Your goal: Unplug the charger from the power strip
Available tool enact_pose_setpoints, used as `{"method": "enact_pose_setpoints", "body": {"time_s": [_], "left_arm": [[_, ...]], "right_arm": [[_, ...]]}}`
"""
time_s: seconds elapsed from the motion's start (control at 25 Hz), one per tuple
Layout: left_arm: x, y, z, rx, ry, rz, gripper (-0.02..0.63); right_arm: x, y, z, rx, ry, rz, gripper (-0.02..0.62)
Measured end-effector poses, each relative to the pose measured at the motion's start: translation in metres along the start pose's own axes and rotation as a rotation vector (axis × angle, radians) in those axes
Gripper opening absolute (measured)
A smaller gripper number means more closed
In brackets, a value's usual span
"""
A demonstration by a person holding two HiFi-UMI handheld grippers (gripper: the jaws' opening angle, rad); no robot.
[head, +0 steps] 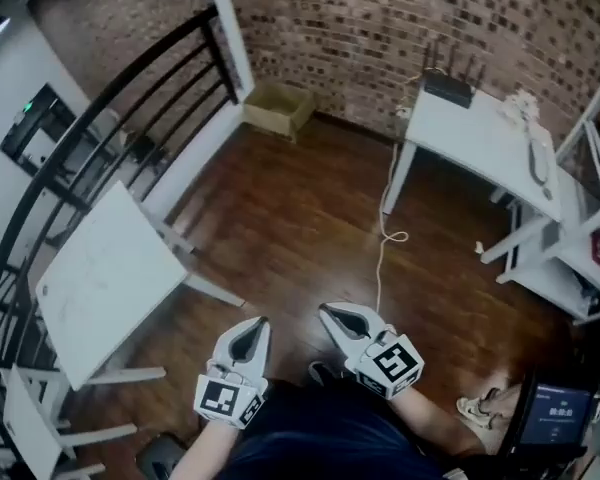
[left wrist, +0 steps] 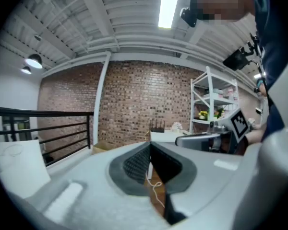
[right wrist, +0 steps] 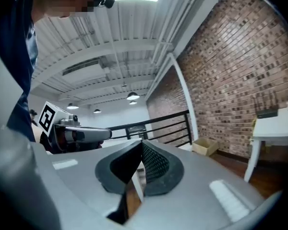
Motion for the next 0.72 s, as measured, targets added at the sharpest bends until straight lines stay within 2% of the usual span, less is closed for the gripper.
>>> {"method": "enact_pose_setpoints", "body": {"time_s": [0.04, 0.08, 0.16, 0.24, 0.36, 0.44, 0.52, 0.72], "left_arm": [[-0.002, 0.003, -0.006, 0.001, 0.022, -0.075, 0.006], [-0.011, 0.005, -0.007, 0.007, 0.036, -0.122, 0.006], [-0.047, 0.015, 0.005, 0.029, 0.043, -0.165, 0.006], [-0.086, 0.04, 0.022, 0.042, 0.067, -0.231, 0.006], [-0.135, 0.092, 0.039, 0.068, 0.152, -0.415, 0.006], [-0.168, 0.127, 0.05, 0.087, 0.196, -0.511, 0.008], [-0.2, 0.16, 0.063, 0.094, 0.224, -0.561, 0.042], [-0.272, 0.224, 0.082, 0.098, 0.27, -0.611, 0.117]], "right_arm": [[0.01, -0.016, -0.01, -0.021, 0.009, -0.084, 0.003], [0.016, -0.035, -0.016, -0.043, 0.017, -0.126, 0.003], [0.011, -0.074, -0.019, -0.074, 0.028, -0.14, 0.003], [-0.008, -0.116, -0.014, -0.102, 0.053, -0.161, 0.003], [-0.042, -0.187, -0.015, -0.163, 0.115, -0.285, 0.003], [-0.068, -0.235, -0.02, -0.197, 0.14, -0.354, 0.016], [-0.096, -0.275, -0.021, -0.217, 0.144, -0.377, 0.104], [-0.163, -0.351, -0.023, -0.25, 0.163, -0.381, 0.17]]}}
Point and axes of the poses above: the fingertips, and each gripper's own axes: y backward along the fingers, x to its right, z out of its underside, the point moved 10 cm from there along y, backward along the fingers, and after that the axes turned 9 degrees about -x, right-handed, at the moved point
